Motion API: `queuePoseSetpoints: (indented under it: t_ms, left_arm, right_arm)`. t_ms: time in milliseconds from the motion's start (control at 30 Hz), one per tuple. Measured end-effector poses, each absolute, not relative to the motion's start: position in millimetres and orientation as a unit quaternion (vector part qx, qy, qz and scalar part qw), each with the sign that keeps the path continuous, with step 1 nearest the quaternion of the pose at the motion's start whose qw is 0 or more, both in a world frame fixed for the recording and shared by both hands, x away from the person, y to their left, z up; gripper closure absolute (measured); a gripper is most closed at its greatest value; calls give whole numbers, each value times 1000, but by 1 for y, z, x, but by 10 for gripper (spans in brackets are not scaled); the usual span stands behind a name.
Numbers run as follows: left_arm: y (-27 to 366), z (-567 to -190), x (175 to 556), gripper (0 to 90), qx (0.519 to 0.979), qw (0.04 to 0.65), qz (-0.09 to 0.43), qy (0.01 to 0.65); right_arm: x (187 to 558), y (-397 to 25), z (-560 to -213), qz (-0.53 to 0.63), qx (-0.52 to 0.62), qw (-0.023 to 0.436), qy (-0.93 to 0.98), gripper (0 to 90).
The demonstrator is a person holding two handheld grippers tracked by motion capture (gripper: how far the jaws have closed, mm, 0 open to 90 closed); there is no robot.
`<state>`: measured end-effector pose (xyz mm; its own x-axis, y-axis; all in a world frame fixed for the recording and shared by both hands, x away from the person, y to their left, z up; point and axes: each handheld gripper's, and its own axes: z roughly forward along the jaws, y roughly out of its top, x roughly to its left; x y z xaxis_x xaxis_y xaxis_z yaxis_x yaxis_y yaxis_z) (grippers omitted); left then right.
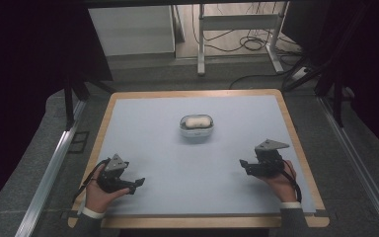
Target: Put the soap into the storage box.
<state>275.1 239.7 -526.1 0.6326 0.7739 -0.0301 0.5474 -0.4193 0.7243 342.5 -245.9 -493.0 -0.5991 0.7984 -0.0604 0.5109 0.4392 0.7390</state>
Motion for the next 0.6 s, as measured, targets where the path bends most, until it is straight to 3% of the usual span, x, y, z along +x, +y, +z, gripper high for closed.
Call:
queuePoseSetpoints:
  t_ms: [600]
  left_arm:
    - [240, -526, 275, 114, 828, 363, 157, 398]
  right_arm:
    - [337, -256, -497, 356, 404, 216, 814, 262]
